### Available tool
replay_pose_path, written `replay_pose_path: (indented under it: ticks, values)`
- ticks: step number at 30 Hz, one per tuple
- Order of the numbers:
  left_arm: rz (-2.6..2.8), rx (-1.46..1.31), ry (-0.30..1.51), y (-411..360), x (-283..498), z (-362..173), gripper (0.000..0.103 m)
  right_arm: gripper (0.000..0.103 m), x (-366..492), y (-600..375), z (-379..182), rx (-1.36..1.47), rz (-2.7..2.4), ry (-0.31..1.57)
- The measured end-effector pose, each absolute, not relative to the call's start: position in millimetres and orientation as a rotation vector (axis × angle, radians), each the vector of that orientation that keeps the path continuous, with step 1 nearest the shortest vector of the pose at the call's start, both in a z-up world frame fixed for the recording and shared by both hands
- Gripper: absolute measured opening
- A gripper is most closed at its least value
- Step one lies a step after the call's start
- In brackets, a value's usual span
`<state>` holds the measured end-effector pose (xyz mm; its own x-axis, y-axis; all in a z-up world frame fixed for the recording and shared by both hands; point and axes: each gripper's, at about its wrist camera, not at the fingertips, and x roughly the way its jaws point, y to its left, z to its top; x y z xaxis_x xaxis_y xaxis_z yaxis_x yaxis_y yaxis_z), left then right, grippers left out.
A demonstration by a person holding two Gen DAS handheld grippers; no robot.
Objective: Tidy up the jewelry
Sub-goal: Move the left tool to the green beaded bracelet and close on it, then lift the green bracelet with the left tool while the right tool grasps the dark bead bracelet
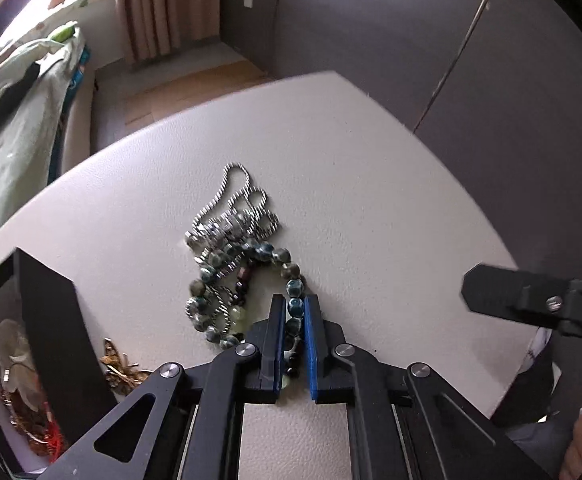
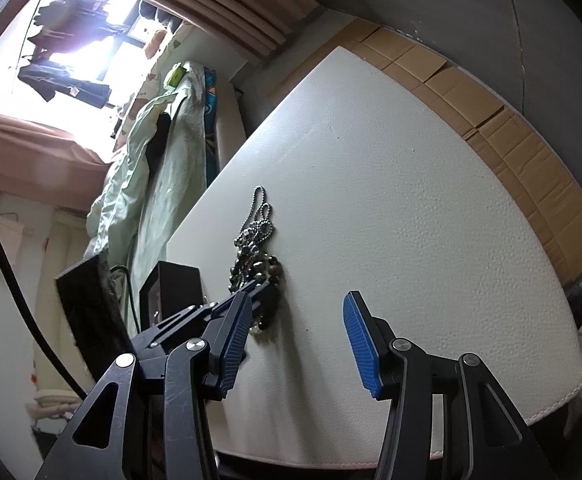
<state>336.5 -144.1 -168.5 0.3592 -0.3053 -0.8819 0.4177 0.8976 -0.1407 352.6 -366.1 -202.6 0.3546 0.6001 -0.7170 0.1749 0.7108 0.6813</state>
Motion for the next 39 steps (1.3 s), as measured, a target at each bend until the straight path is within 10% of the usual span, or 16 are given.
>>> replay_pose_path:
  ticks: [34, 39]
  values:
    - [-0.381, -0.335, 0.809, 3, 318, -78, 0.009, 0.033, 411, -254, -214, 0.123, 0.335, 1.327]
    - [-0.343, -0.357, 0.799, 22, 314, -77, 0.009, 0.012, 406, -244, -212, -0.021, 0.281, 1.309]
